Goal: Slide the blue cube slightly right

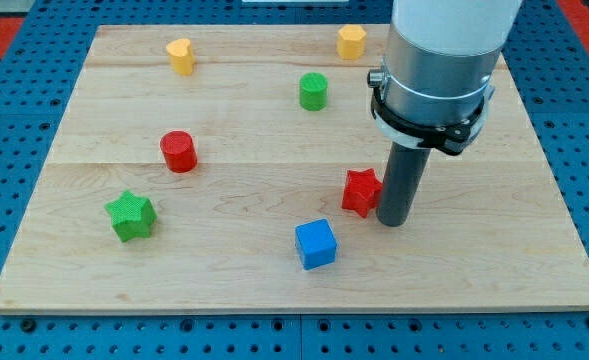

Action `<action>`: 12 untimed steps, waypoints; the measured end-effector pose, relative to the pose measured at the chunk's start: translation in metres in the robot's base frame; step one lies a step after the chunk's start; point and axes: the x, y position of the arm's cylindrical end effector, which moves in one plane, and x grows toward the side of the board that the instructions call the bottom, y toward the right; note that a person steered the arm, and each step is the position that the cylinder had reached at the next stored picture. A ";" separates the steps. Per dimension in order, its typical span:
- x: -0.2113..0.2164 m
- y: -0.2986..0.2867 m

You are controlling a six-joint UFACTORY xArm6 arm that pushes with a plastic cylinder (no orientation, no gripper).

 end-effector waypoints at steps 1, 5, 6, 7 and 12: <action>0.042 -0.011; 0.041 -0.155; 0.033 -0.131; 0.033 -0.115; 0.033 -0.052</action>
